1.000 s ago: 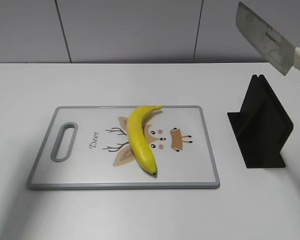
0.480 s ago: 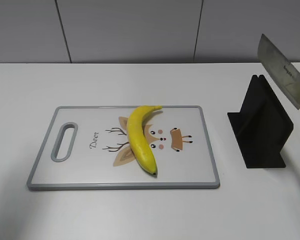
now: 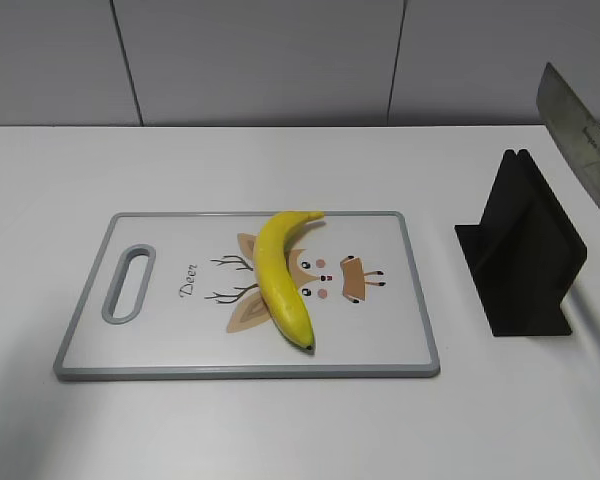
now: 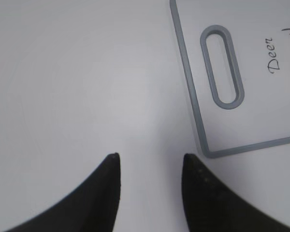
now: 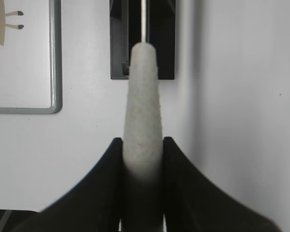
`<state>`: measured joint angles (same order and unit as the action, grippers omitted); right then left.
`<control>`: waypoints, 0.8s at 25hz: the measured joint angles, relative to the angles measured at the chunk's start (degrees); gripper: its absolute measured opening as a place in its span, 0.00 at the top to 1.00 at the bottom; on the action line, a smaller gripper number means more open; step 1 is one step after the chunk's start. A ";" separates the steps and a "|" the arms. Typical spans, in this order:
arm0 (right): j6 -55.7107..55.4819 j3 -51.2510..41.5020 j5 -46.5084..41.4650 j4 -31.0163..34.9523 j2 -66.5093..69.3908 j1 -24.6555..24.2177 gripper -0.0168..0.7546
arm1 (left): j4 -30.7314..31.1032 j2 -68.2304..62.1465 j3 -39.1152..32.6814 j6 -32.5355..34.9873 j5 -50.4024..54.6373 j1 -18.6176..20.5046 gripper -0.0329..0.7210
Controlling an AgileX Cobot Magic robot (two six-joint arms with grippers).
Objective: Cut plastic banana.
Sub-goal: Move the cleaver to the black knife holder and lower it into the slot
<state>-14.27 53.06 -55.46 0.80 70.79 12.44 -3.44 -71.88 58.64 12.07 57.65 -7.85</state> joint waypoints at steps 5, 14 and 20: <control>-0.06 0.00 -0.16 0.83 2.02 0.00 0.75 | -0.05 0.00 0.00 0.00 -1.00 0.00 0.40; 0.47 -1.29 0.11 1.88 3.66 0.00 0.75 | -0.05 0.00 0.00 0.00 -1.43 0.00 0.40; 1.69 -6.66 3.38 3.88 3.71 0.00 0.75 | -0.05 0.00 0.00 0.00 -1.49 0.00 0.40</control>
<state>-12.58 46.39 -52.08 4.68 74.50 12.44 -3.50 -71.88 58.64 12.07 56.16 -7.85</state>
